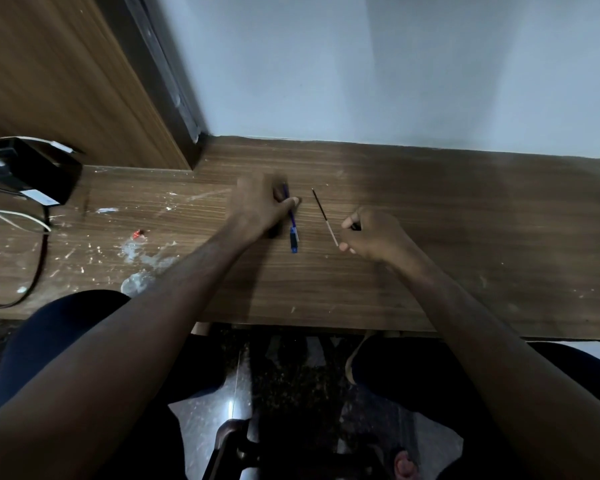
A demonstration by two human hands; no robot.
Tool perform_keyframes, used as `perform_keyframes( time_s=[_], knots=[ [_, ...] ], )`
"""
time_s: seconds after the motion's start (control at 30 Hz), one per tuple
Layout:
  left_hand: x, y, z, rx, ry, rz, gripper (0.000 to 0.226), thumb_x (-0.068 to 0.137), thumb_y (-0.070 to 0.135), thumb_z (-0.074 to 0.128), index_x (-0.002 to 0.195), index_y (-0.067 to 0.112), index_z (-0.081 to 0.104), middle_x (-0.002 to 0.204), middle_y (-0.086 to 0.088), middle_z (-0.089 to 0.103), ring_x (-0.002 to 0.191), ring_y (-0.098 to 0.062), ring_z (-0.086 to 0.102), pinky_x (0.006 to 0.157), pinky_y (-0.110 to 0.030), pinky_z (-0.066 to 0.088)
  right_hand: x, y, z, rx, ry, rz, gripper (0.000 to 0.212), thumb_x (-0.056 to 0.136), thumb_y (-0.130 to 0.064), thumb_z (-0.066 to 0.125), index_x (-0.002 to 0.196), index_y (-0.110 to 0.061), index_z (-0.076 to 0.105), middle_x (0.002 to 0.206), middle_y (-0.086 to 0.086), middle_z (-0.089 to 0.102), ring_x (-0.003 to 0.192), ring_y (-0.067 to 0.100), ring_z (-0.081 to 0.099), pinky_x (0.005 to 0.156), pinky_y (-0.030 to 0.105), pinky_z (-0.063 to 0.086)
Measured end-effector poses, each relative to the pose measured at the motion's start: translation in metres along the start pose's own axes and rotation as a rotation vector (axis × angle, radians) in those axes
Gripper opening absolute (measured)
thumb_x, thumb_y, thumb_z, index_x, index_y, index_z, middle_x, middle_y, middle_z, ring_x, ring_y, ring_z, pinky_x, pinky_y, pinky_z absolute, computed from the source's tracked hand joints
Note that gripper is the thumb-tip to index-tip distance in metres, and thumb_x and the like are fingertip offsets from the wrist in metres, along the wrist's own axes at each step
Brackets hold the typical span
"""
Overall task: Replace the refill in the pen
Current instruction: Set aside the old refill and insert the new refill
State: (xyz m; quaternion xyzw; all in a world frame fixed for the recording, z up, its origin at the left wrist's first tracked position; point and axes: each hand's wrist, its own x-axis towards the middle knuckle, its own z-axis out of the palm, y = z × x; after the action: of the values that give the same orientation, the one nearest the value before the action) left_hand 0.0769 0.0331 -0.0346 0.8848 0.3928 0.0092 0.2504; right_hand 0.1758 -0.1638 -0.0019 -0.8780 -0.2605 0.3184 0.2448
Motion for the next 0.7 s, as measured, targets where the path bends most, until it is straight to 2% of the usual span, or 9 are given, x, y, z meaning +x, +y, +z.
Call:
perform_keyframes(
  time_s=[0.07, 0.17, 0.2, 0.27, 0.33, 0.4, 0.53, 0.63, 0.7],
  knots=[
    [-0.004, 0.003, 0.004, 0.091, 0.007, -0.017, 0.041, 0.087, 0.059, 0.079, 0.093, 0.018, 0.077, 0.086, -0.005, 0.075, 0.081, -0.022, 0.072, 0.071, -0.04, 0.064, -0.001, -0.001, 0.0, 0.016, -0.021, -0.009, 0.028, 0.093, -0.009, 0.069, 0.073, -0.027, 0.06, 0.083, 0.004, 0.081, 0.074, 0.011, 0.074, 0.068, 0.028, 0.057],
    [-0.007, 0.009, 0.01, 0.168, 0.032, -0.034, 0.037, 0.085, 0.059, 0.081, 0.084, 0.023, 0.071, 0.072, 0.004, 0.061, 0.067, -0.014, 0.059, 0.054, -0.029, 0.045, 0.001, -0.001, 0.001, 0.046, -0.066, 0.002, 0.02, 0.099, -0.006, 0.062, 0.087, -0.022, 0.061, 0.093, 0.006, 0.083, 0.08, 0.012, 0.076, 0.071, 0.029, 0.059],
    [-0.007, 0.01, 0.01, 0.18, 0.034, -0.036, 0.035, 0.085, 0.057, 0.081, 0.08, 0.025, 0.068, 0.07, 0.005, 0.057, 0.068, -0.015, 0.059, 0.055, -0.029, 0.046, 0.001, 0.0, 0.001, 0.072, -0.081, 0.015, 0.015, 0.101, -0.005, 0.06, 0.097, -0.02, 0.061, 0.097, 0.005, 0.082, 0.08, 0.01, 0.076, 0.066, 0.026, 0.056],
    [-0.006, 0.012, 0.012, 0.196, 0.029, -0.041, 0.036, 0.087, 0.054, 0.081, 0.076, 0.025, 0.062, 0.073, 0.003, 0.059, 0.076, -0.02, 0.065, 0.066, -0.036, 0.058, 0.001, 0.0, 0.002, 0.135, -0.114, 0.038, 0.016, 0.105, -0.006, 0.058, 0.114, -0.018, 0.058, 0.103, 0.0, 0.081, 0.082, 0.008, 0.077, 0.061, 0.021, 0.052],
    [-0.004, 0.012, 0.012, 0.2, 0.01, -0.043, 0.034, 0.088, 0.053, 0.08, 0.086, 0.02, 0.071, 0.083, -0.001, 0.068, 0.083, -0.024, 0.07, 0.074, -0.042, 0.063, 0.0, 0.001, 0.004, 0.199, -0.129, 0.052, 0.017, 0.106, -0.008, 0.059, 0.122, -0.016, 0.058, 0.105, 0.0, 0.082, 0.084, 0.01, 0.08, 0.061, 0.022, 0.054],
    [-0.002, 0.012, 0.013, 0.215, -0.002, -0.028, 0.035, 0.088, 0.055, 0.078, 0.097, 0.021, 0.077, 0.088, -0.002, 0.073, 0.084, -0.024, 0.072, 0.07, -0.039, 0.06, 0.0, 0.003, 0.005, 0.215, -0.12, 0.064, 0.018, 0.106, -0.011, 0.061, 0.123, -0.014, 0.06, 0.103, 0.001, 0.082, 0.084, 0.012, 0.081, 0.059, 0.023, 0.055],
    [-0.001, 0.015, 0.017, 0.26, 0.016, 0.048, 0.034, 0.091, 0.051, 0.071, 0.077, 0.023, 0.058, 0.089, -0.007, 0.07, 0.083, -0.029, 0.067, 0.068, -0.037, 0.045, 0.003, 0.006, 0.009, 0.175, -0.097, 0.062, 0.017, 0.108, -0.011, 0.055, 0.123, -0.012, 0.063, 0.095, 0.001, 0.082, 0.073, 0.005, 0.078, 0.054, 0.019, 0.052],
    [0.001, 0.014, 0.011, 0.217, 0.025, 0.094, 0.028, 0.095, 0.045, 0.065, 0.095, 0.019, 0.073, 0.098, -0.01, 0.077, 0.095, -0.034, 0.072, 0.07, -0.036, 0.042, 0.005, 0.007, 0.011, 0.171, -0.088, 0.047, 0.015, 0.108, -0.015, 0.054, 0.121, -0.015, 0.063, 0.087, -0.003, 0.08, 0.064, 0.0, 0.077, 0.051, 0.017, 0.052],
    [0.008, 0.013, 0.002, 0.118, 0.001, 0.075, 0.028, 0.098, 0.045, 0.061, 0.094, 0.022, 0.077, 0.085, -0.005, 0.073, 0.086, -0.029, 0.068, 0.068, -0.033, 0.04, 0.005, 0.006, 0.012, 0.191, -0.072, 0.039, 0.013, 0.108, -0.018, 0.055, 0.119, -0.017, 0.063, 0.088, -0.002, 0.081, 0.065, 0.0, 0.077, 0.054, 0.02, 0.055]
  ],
)
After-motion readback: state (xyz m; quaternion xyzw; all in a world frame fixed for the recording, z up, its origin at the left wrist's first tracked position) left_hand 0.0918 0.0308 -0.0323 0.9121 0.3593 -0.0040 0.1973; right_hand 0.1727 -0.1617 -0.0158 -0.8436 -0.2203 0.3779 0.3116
